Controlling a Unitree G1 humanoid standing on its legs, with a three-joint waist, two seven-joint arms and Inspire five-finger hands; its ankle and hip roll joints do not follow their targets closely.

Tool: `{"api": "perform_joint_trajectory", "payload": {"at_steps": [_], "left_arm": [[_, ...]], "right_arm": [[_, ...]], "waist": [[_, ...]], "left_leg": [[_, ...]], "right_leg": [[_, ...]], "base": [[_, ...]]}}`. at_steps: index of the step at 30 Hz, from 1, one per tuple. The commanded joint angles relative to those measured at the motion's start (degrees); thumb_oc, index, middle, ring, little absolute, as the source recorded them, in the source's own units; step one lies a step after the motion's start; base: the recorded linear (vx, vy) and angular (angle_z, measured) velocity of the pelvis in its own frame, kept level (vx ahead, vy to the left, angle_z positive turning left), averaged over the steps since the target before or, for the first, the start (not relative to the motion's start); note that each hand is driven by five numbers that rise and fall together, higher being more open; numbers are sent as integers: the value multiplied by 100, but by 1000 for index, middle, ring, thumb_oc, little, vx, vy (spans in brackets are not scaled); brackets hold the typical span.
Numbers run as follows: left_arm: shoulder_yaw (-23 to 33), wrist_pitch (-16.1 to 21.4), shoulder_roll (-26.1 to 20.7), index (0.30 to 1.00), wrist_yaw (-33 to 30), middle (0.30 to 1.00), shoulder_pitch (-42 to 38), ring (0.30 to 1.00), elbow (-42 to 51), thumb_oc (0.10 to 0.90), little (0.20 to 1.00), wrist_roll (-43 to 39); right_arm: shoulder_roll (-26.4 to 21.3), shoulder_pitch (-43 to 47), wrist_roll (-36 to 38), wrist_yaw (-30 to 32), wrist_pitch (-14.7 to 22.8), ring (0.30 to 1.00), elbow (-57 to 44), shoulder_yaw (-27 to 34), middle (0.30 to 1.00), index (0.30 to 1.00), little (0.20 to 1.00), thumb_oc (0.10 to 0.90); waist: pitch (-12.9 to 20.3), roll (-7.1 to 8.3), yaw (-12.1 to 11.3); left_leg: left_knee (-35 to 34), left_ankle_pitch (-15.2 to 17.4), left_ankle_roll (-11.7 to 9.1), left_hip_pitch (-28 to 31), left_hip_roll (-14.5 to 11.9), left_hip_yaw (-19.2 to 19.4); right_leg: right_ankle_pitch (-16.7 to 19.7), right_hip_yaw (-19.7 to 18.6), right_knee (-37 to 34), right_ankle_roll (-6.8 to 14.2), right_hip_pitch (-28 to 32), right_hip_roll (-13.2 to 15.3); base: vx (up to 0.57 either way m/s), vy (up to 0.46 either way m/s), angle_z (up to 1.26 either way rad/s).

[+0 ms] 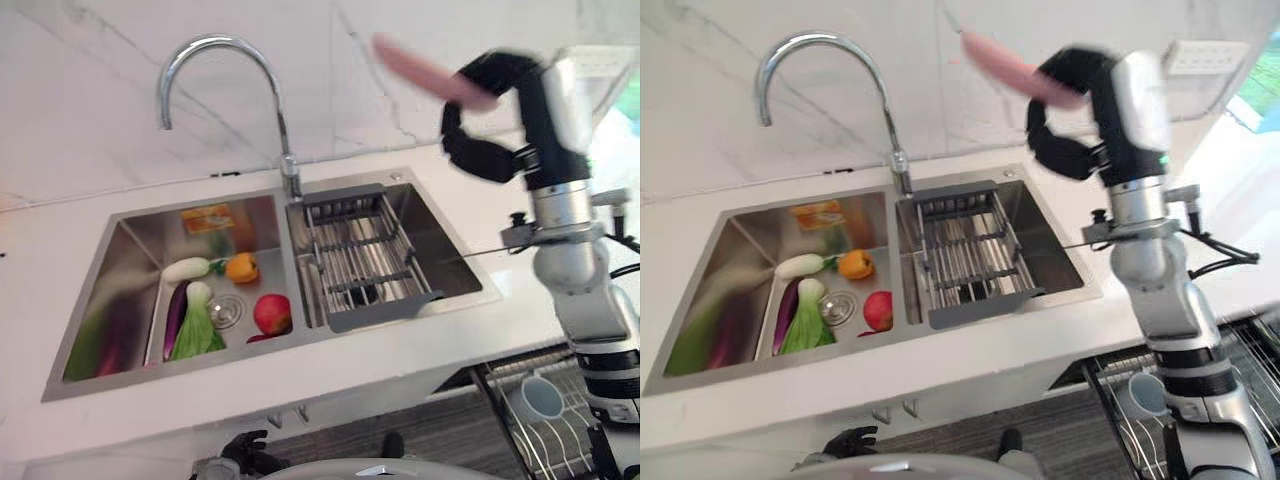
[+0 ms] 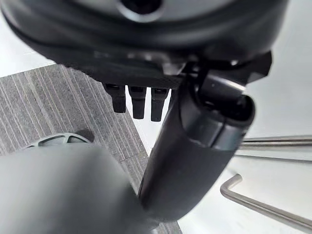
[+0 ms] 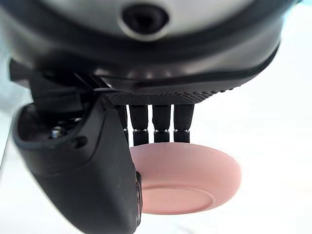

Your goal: Place the dishes in the dishwasher.

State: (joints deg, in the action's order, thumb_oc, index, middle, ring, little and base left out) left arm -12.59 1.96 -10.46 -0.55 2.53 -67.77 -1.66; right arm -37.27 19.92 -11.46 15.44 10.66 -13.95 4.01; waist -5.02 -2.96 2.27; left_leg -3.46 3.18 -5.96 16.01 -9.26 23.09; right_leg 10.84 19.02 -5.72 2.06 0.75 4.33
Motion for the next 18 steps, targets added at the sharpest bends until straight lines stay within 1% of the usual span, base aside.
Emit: {"api": "perform_joint_trajectory", "payload": {"at_steps": [1, 2, 4, 5, 6, 7, 8, 9, 10, 11, 12, 13, 15, 16, 17, 18], "left_arm": [[-235, 110, 206, 900, -19, 900, -301, 900, -265, 800, 900, 144], [-225, 130, 221, 900, -22, 900, -332, 900, -274, 800, 900, 181], [-165, 180, 241, 900, 28, 900, -396, 900, -204, 800, 900, 243], [-122, 229, 255, 900, 97, 900, -422, 900, -133, 800, 900, 241], [-118, 244, 243, 900, 103, 900, -440, 900, -90, 800, 900, 235], [-47, 252, 202, 900, 179, 900, -468, 900, -31, 800, 900, 173], [-35, 250, 202, 900, 187, 900, -477, 900, -31, 800, 900, 170], [75, 241, 175, 900, 238, 900, -441, 900, -44, 800, 900, 136], [466, 177, 57, 900, 214, 900, -273, 900, -187, 800, 900, -5], [481, 181, 54, 900, 218, 900, -262, 900, -192, 800, 900, -7], [686, 165, 28, 900, 180, 900, -170, 900, -283, 800, 900, -96], [918, 166, -10, 900, 112, 900, -68, 900, -421, 800, 900, -215], [929, 174, 0, 900, 110, 900, -64, 900, -426, 800, 900, -219], [887, 193, 29, 900, 111, 900, -63, 900, -456, 800, 900, -225], [886, 194, 34, 900, 110, 900, -63, 900, -456, 800, 900, -225], [797, 215, -11, 900, 147, 900, -73, 900, -440, 800, 900, -101]], "right_arm": [[355, 78, 879, 260, 608, 300, -744, 721, 300, 300, 300, 400], [407, -172, 852, 203, 604, 300, -973, 918, 300, 300, 300, 400], [288, -653, 472, 107, 581, 300, -1331, 1290, 300, 300, 300, 400], [114, -903, 143, 93, 527, 300, -1438, 1526, 300, 300, 300, 400], [43, -1040, -27, 144, 483, 300, -1486, 1710, 300, 300, 300, 400], [-101, -1076, -377, 244, 423, 300, -1366, 1820, 300, 300, 300, 400], [-110, -1045, -402, 270, 432, 300, -1337, 1794, 300, 300, 300, 400], [-153, -1124, -562, 273, 386, 300, -1226, 1806, 300, 300, 300, 400], [-352, -1132, -969, 314, 280, 300, -1106, 1737, 300, 300, 300, 400], [-350, -1112, -1001, 336, 278, 300, -1086, 1695, 300, 300, 300, 400], [-420, -1083, -1185, 348, 264, 300, -1044, 1563, 300, 300, 300, 400], [-582, -1111, -1385, 320, 232, 300, -834, 1306, 300, 300, 300, 400], [-598, -1075, -1397, 347, 243, 300, -792, 1265, 300, 300, 300, 400], [-848, -1244, -1535, 202, 159, 300, -559, 1077, 300, 300, 300, 400], [-855, -1241, -1535, 204, 160, 300, -554, 1075, 300, 300, 300, 400], [-1103, -1451, -1752, 62, 133, 300, -493, 1141, 300, 300, 300, 400]], "waist": [[129, 308, 251], [115, 313, 309], [52, 323, 499], [-20, 357, 636], [-55, 363, 677], [-167, 419, 814], [-146, 403, 777], [-150, 436, 732], [-53, 512, 535], [-26, 509, 534], [20, 557, 446], [-6, 593, 336], [-20, 598, 323], [-111, 561, 309], [-116, 560, 297], [-71, 541, 316]], "left_leg": [[-71, -21, 384, -350, 453, 7], [-94, -16, 413, -348, 488, 33], [-121, 6, 442, -354, 522, 102], [-141, 30, 463, -368, 542, 180], [-144, 41, 484, -416, 553, 288], [-154, 128, 460, -538, 487, 534], [-152, 147, 465, -559, 486, 584], [-150, 125, 456, -662, 439, 775], [-137, -29, 405, -804, 241, 1319], [-139, -37, 393, -816, 229, 1343], [-126, -86, 384, -791, 192, 1590], [-95, -154, 360, -767, 130, 1775], [-101, -173, 352, -741, 134, 1813], [-94, -242, 338, -789, 2, 1775], [-95, -242, 337, -779, 6, 1788], [-77, -311, 290, -848, -127, 1730]], "right_leg": [[-904, 155, 237, 656, 468, 626], [-902, 110, 320, 678, 404, 664], [-863, 22, 407, 727, 284, 714], [-750, -56, 441, 775, 120, 736], [-641, -168, 428, 820, -66, 723], [-361, -181, 330, 1009, -413, 717], [-327, -231, 318, 1022, -459, 702], [-240, 22, 201, 1080, -558, 698], [-144, 1060, 103, 1130, -650, 899], [-146, 1050, 101, 1116, -673, 883], [-160, 1441, 101, 1063, -663, 965], [-236, 1503, 123, 1001, -492, 1085], [-237, 1481, 121, 983, -487, 1082], [-308, 925, 364, 977, -214, 1316], [-314, 910, 377, 977, -221, 1320], [-338, 466, 556, 1048, 103, 1548]], "base": [[10, 124, -15], [14, 112, -18], [-14, 100, -23], [-92, 78, -21], [-203, 61, -34], [-171, 38, -51], [-205, -9, -113], [-262, -107, -161], [-261, -125, -180], [-209, -130, -196], [-116, -151, -218], [-125, -148, -209], [-91, -104, -152], [-90, -90, -139], [-131, -226, -127], [-49, -331, -53]]}}
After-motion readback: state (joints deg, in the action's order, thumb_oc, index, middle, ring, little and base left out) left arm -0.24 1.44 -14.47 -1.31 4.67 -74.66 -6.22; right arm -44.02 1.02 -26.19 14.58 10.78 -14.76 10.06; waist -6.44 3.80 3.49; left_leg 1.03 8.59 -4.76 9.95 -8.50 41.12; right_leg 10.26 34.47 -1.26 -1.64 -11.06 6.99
